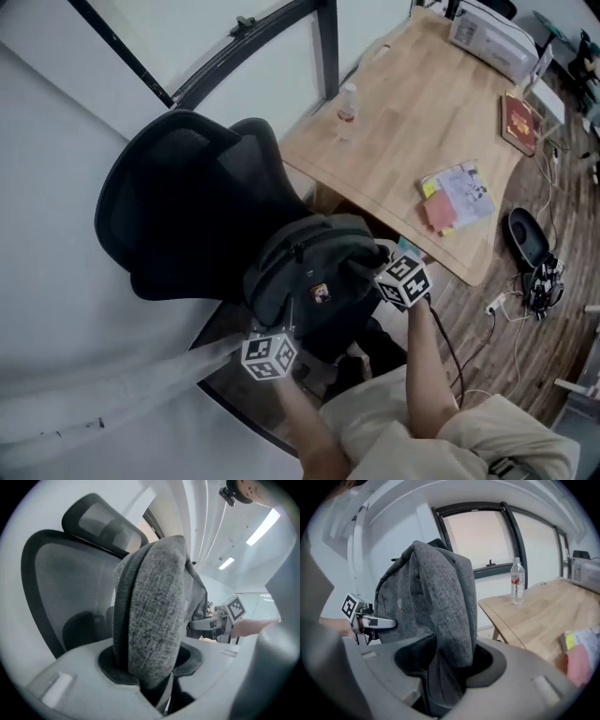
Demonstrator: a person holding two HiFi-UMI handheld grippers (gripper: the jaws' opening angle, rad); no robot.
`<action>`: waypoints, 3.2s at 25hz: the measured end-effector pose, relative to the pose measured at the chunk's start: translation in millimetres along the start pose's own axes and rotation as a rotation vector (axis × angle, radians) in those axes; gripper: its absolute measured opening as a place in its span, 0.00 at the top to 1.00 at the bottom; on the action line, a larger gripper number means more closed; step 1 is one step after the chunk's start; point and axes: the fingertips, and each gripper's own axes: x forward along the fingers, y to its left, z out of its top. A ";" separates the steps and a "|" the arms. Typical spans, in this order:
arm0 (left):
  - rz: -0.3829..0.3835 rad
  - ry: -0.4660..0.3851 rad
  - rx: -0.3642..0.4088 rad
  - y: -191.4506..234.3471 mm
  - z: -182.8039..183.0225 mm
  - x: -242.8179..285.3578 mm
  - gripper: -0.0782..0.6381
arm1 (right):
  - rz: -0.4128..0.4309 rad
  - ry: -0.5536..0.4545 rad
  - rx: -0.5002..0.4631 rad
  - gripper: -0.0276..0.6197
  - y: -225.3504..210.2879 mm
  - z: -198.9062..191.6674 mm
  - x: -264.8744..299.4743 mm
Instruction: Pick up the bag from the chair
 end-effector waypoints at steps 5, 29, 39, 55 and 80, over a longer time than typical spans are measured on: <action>-0.031 -0.009 0.048 -19.5 17.7 -51.4 0.69 | -0.046 -0.043 -0.024 0.66 42.6 12.6 -44.9; -0.171 -0.061 0.179 -87.9 38.5 -165.0 0.69 | -0.129 -0.145 -0.076 0.68 140.0 20.3 -170.5; -0.150 -0.057 0.218 -67.7 47.5 -176.9 0.69 | -0.115 -0.159 -0.063 0.68 155.8 28.1 -153.8; -0.191 -0.079 0.260 -83.3 68.4 -167.2 0.70 | -0.179 -0.161 -0.073 0.68 142.9 47.9 -170.4; -0.166 -0.079 0.242 -63.7 77.9 -176.3 0.70 | -0.136 -0.139 -0.122 0.67 151.7 68.5 -148.6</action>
